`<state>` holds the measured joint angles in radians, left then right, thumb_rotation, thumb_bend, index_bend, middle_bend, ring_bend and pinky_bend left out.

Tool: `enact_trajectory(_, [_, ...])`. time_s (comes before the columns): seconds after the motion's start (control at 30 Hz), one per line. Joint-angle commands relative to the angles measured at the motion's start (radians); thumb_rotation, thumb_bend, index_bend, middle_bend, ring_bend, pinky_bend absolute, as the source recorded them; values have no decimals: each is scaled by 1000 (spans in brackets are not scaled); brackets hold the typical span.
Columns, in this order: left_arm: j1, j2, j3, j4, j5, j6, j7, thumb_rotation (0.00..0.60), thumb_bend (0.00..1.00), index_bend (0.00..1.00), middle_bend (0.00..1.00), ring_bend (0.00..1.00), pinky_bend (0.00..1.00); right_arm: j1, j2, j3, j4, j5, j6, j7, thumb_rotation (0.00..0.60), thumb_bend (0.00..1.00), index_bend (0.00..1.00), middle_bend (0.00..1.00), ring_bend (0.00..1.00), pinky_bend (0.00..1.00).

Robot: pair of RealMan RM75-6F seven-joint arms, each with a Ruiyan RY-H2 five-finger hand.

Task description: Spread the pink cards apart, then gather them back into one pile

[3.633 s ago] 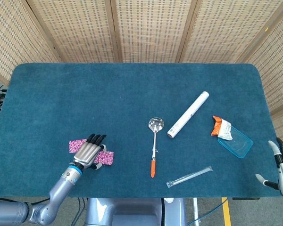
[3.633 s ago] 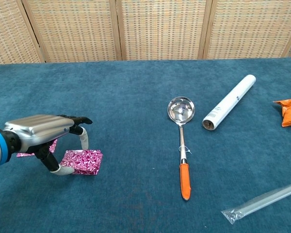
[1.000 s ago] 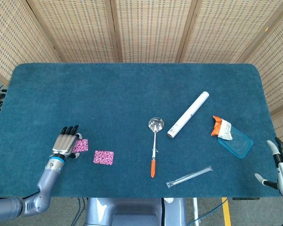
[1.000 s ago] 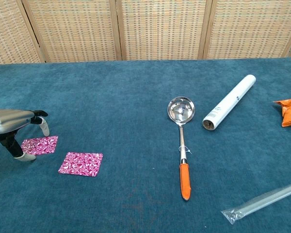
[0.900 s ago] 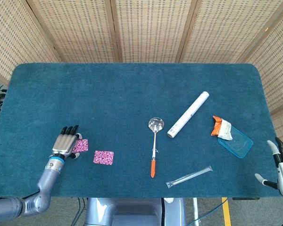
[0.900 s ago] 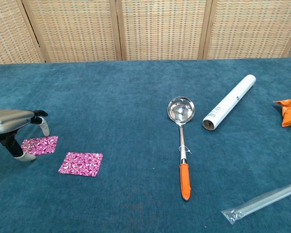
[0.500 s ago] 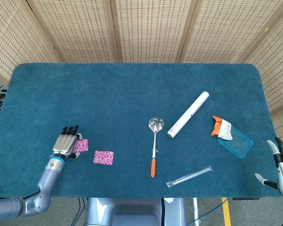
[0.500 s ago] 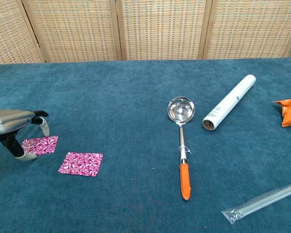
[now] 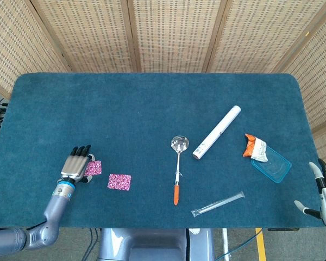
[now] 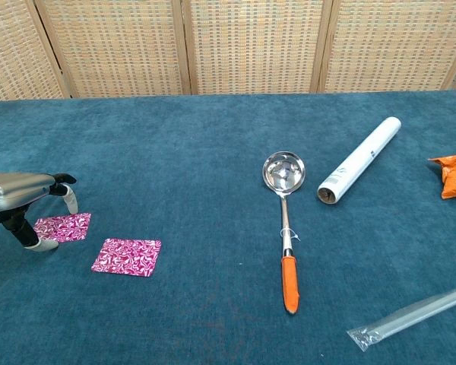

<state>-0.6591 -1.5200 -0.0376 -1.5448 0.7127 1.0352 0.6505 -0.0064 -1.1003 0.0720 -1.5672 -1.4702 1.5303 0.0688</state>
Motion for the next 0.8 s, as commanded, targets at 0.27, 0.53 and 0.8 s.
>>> enact_trajectory(0.27, [0,-8,0,6,-2,9,10,565,270,315,0,0,0,0,1,1,3,2,-1,5,600,0,45,7,0,0])
enact_trajectory(0.53, [-1,-13,-2,9,-3,6,12,566,279,316,0,0,0,-2,0,1,1,1,2,3,600,0,45,8,0,0])
enact_trajectory(0.8, [1,-18,1,13,-2,5,12,566,316,349,0,0,0,-2,2,2,1,4,2,5,600,0,45,7,0,0])
